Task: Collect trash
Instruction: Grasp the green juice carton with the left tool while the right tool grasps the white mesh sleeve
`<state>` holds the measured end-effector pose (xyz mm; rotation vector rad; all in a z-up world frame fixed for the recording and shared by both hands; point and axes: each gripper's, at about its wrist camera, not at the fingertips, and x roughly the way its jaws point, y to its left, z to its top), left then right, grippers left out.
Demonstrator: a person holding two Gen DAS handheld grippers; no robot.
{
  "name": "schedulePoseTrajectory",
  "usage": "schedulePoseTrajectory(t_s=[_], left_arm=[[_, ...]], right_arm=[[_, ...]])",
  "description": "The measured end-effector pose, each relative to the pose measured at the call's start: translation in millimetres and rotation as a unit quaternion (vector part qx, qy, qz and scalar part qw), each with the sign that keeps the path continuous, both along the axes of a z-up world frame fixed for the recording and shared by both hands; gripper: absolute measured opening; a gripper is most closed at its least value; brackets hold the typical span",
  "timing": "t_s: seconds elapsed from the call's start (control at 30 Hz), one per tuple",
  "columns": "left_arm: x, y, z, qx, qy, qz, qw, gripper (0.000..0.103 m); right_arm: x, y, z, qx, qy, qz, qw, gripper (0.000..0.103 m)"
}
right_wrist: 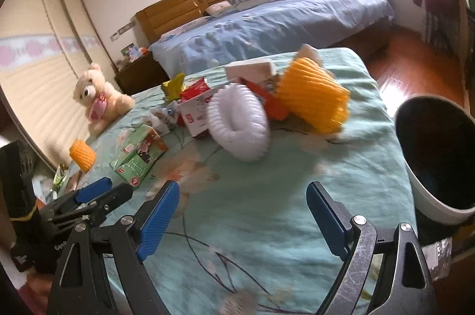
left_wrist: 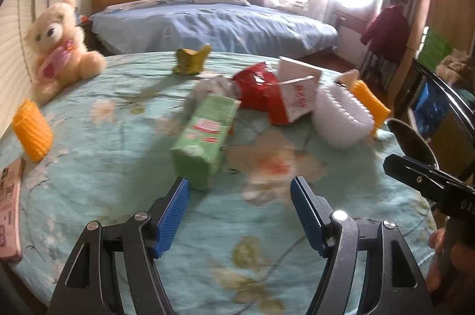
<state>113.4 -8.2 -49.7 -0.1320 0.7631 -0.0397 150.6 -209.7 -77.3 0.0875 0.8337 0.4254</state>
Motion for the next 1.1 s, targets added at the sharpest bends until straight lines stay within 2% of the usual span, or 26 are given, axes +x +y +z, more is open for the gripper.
schedulePoseTrajectory(t_s=[0.17, 0.4, 0.6, 0.63, 0.67, 0.7, 0.73, 0.77, 0.87, 1.1], left_arm=[[6, 21, -4, -0.002, 0.005, 0.026, 0.9996, 0.072], [39, 34, -10, -0.014, 0.023, 0.031, 0.9991, 0.073], [64, 36, -19, -0.011, 0.034, 0.028, 0.9990, 0.071], [68, 36, -21, -0.011, 0.038, 0.025, 0.9989, 0.071], [70, 35, -22, -0.012, 0.039, 0.023, 0.9989, 0.069], [71, 34, -23, -0.014, 0.038, 0.018, 0.9990, 0.061], [72, 33, -24, -0.017, 0.037, 0.011, 0.9991, 0.054], [73, 32, -25, -0.018, 0.038, 0.006, 0.9991, 0.035], [71, 29, -26, -0.011, 0.034, -0.005, 0.9993, 0.032], [52, 19, -19, -0.010, 0.020, -0.022, 0.9995, 0.032]], right_arm=[[10, 16, -3, -0.016, -0.005, 0.006, 1.000, 0.089], [37, 28, -17, -0.026, 0.018, 0.005, 0.999, 0.087], [54, 34, -23, -0.035, 0.023, 0.004, 0.999, 0.068], [56, 34, -23, -0.036, 0.023, 0.002, 0.999, 0.060], [58, 35, -24, -0.035, 0.023, -0.001, 0.999, 0.053], [59, 35, -24, -0.033, 0.023, -0.002, 0.999, 0.049], [61, 34, -25, -0.030, 0.023, -0.001, 0.999, 0.040], [61, 34, -24, -0.026, 0.023, 0.000, 0.999, 0.032], [57, 33, -22, -0.016, 0.019, 0.006, 1.000, 0.025], [31, 21, -15, 0.005, 0.019, 0.018, 1.000, 0.024]])
